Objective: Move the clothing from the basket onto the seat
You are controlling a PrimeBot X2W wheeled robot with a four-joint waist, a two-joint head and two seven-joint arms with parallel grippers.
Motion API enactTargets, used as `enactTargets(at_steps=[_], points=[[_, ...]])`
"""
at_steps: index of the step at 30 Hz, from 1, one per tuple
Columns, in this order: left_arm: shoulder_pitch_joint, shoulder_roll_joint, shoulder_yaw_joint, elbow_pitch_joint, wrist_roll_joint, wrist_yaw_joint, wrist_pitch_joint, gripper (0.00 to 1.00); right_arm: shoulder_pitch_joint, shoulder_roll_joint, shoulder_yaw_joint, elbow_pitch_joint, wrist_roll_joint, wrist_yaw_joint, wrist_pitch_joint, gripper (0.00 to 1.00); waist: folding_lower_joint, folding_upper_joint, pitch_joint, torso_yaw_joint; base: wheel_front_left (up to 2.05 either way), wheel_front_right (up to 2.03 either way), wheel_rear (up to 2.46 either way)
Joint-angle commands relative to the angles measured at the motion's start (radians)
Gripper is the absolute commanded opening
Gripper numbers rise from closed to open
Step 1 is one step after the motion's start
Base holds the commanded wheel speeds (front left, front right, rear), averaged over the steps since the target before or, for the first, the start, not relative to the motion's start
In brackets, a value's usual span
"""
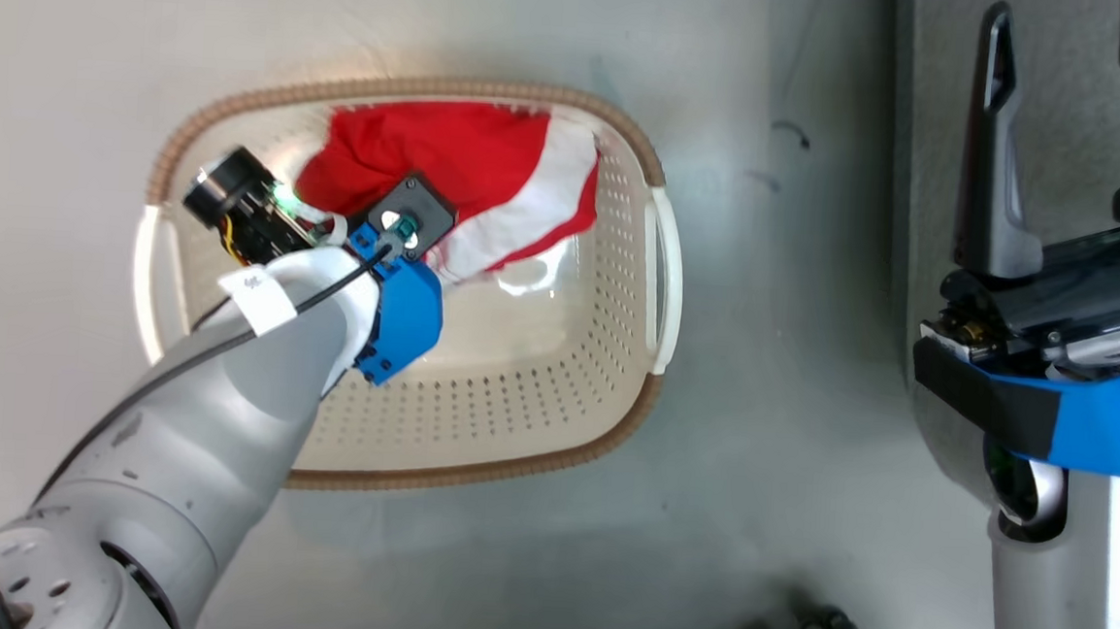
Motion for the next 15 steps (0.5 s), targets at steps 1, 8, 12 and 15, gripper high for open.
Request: enactTargets(at_steps=[1,8,12,15], points=[[0.010,-0.004,0.009,-0.001,-0.009,-0.003,-0.012,0.00,0.004,0.001,-0.002,0.008,0.003,0.000,-0.003,1.00,0.0000,0.0000,-0.048,0.016,0.00,0.00,0.00],[0.061,-0.008,0.035,-0.015,-0.047,-0.011,-0.054,0.00,0.039,0.000,-0.010,0.072,0.006,0.000,-0.003,1.00,0.0000,0.0000,-0.181,0.050,0.00,0.00,0.00],[0.098,0.001,0.060,-0.044,-0.070,-0.013,-0.061,0.00,0.070,-0.005,-0.017,0.098,0.009,0.000,-0.003,1.00,0.0000,0.0000,-0.259,0.070,0.00,0.00,0.00],[0.124,0.015,0.095,-0.104,-0.081,-0.004,-0.061,0.00,0.094,-0.010,-0.025,0.118,0.009,0.000,-0.003,1.00,0.0000,0.0000,-0.318,0.087,0.00,0.00,0.00]])
